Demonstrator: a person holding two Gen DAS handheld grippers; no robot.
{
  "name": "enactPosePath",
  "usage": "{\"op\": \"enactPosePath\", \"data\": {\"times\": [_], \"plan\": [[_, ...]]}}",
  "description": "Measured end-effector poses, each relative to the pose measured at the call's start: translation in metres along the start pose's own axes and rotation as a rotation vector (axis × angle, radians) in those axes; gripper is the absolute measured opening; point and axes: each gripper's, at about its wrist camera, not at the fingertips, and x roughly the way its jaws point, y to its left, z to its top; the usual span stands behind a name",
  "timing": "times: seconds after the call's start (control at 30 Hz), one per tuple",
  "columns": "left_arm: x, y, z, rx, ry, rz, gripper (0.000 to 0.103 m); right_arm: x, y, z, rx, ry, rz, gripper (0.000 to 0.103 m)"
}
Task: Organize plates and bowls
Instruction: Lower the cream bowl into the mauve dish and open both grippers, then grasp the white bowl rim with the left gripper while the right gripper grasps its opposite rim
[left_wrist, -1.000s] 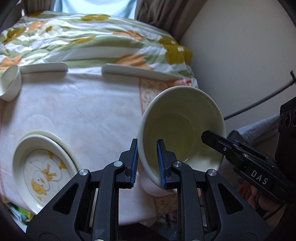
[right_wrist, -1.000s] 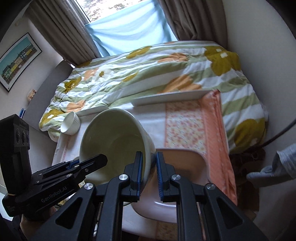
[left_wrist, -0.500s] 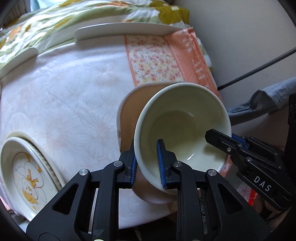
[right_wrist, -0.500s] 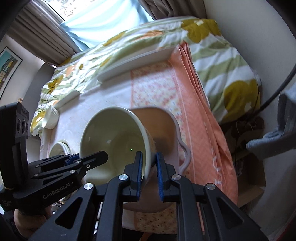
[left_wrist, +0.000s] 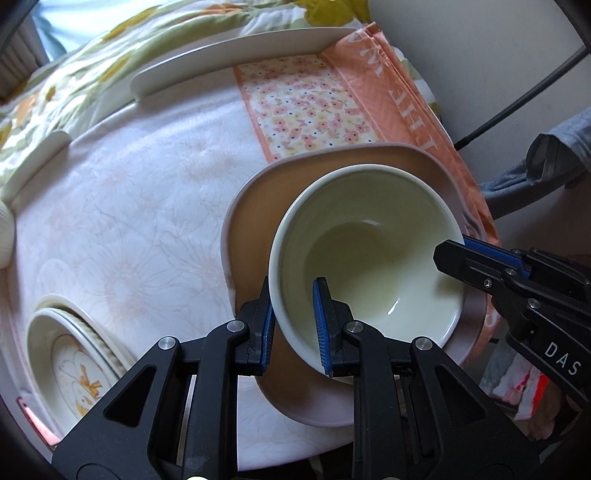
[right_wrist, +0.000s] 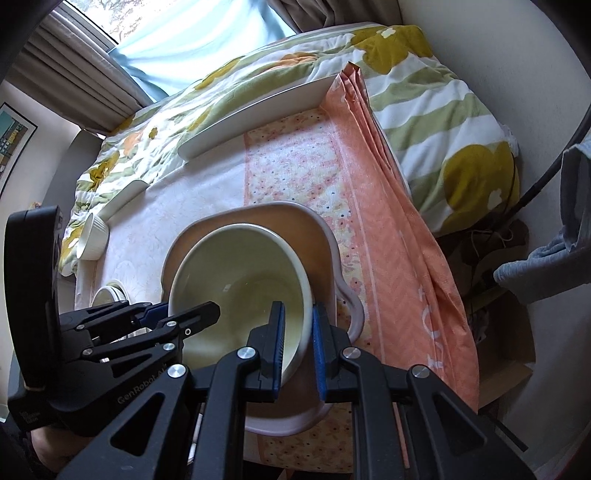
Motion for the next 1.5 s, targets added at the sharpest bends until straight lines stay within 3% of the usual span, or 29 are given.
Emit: {"op": "enactPosePath", "data": {"times": [0.13, 0.43, 0.67, 0.73, 0.77, 0.8, 0.83, 0.9, 0.93, 1.0, 1.03, 1.07, 1.3, 1.4, 1.5], "plan": [[-0.008, -0.004, 0.002, 0.033, -0.028, 0.043, 0.017, -0.001, -0.001, 0.0, -0.001, 0.001, 0.003, 0.013], [-0.02, -0.001, 0.002, 0.017, -0.046, 0.036, 0.017, -0.01, 0.002, 0.0, -0.009, -0.012, -0.008, 0.013], [-0.077, 0.022, -0.001, -0.074, -0.148, 0.024, 0.018, -0.055, 0.019, 0.013, -0.042, -0.084, 0.034, 0.013], [-0.103, 0.041, -0.005, -0.142, -0.188, 0.017, 0.027, -0.07, 0.034, 0.022, -0.084, -0.103, 0.053, 0.013], [-0.116, 0.05, -0.008, -0.177, -0.214, 0.009, 0.056, -0.076, 0.041, 0.026, -0.106, -0.112, 0.058, 0.013], [-0.13, 0.061, -0.011, -0.215, -0.25, 0.008, 0.094, -0.082, 0.05, 0.031, -0.134, -0.122, 0.065, 0.013], [-0.145, 0.073, -0.017, -0.253, -0.299, 0.016, 0.103, -0.088, 0.06, 0.035, -0.166, -0.132, 0.074, 0.013], [-0.174, 0.096, -0.029, -0.319, -0.376, 0.032, 0.103, -0.097, 0.083, 0.045, -0.244, -0.156, 0.097, 0.015], [-0.182, 0.104, -0.032, -0.34, -0.386, 0.038, 0.103, -0.101, 0.095, 0.049, -0.284, -0.165, 0.109, 0.029], [-0.201, 0.128, -0.045, -0.416, -0.413, 0.057, 0.103, -0.104, 0.121, 0.058, -0.368, -0.181, 0.133, 0.068], [-0.21, 0.143, -0.054, -0.461, -0.433, 0.059, 0.103, -0.105, 0.135, 0.062, -0.414, -0.193, 0.142, 0.095], [-0.218, 0.155, -0.062, -0.498, -0.448, 0.065, 0.103, -0.106, 0.152, 0.066, -0.47, -0.21, 0.15, 0.1], [-0.25, 0.24, -0.109, -0.707, -0.505, 0.19, 0.103, -0.099, 0.253, 0.081, -0.797, -0.317, 0.17, 0.1], [-0.253, 0.273, -0.121, -0.772, -0.529, 0.198, 0.103, -0.075, 0.296, 0.096, -0.858, -0.259, 0.214, 0.1], [-0.247, 0.309, -0.127, -0.822, -0.548, 0.151, 0.103, -0.032, 0.333, 0.112, -0.842, -0.143, 0.2, 0.1]]}}
